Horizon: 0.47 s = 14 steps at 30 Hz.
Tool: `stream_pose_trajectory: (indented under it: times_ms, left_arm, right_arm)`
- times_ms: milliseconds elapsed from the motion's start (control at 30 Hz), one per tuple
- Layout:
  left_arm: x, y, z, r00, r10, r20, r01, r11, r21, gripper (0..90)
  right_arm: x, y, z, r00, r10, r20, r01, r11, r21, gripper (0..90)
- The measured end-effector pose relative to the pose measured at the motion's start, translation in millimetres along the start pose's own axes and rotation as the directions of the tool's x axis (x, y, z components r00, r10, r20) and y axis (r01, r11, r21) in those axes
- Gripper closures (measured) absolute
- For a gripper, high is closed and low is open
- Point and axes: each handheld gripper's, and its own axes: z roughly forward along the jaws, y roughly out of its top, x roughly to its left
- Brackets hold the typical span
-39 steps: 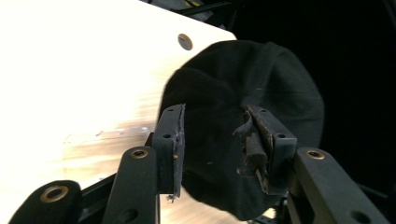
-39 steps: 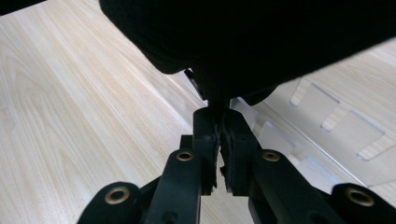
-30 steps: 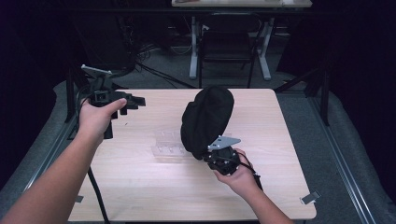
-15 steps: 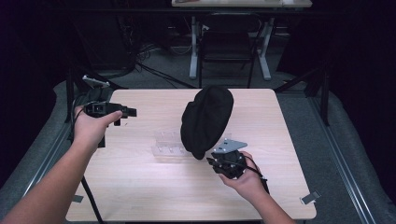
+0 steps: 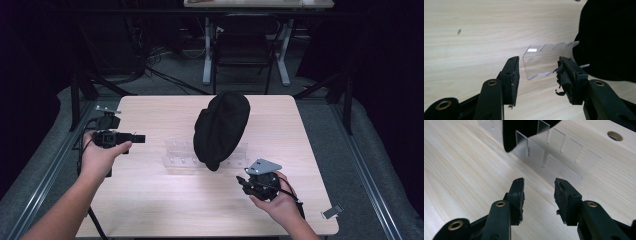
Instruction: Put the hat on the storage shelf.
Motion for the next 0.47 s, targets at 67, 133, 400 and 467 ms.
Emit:
stream_pose_trajectory:
  times_ms: [67,133,400,467]
  left_arm:
    - [4.2,-10.2,6.2,0.9999,0.008,-0.011,-0.008,0.9999,0.007,52.8]
    - [8.1,-20.1,10.4,0.9997,0.018,-0.019,-0.018,0.9998,0.008,52.9]
    - [28.7,-67.2,19.3,0.9966,-0.052,0.064,0.057,0.9949,-0.083,51.1]
    - [35.9,-79.2,21.6,0.9927,-0.086,0.085,0.095,0.9891,-0.112,50.1]
  right_arm:
    - [-2.4,-5.7,-2.2,0.9999,0.0,0.013,0.0,1.0,-0.002,59.0]
    - [-4.5,-9.8,-3.5,0.9998,0.003,0.02,-0.003,1.0,-0.008,58.2]
    - [-15.0,-25.0,-11.5,0.9923,-0.067,0.104,0.074,0.995,-0.068,48.5]
    - [-21.8,-24.8,-12.3,0.9922,-0.049,0.114,0.062,0.991,-0.117,46.4]
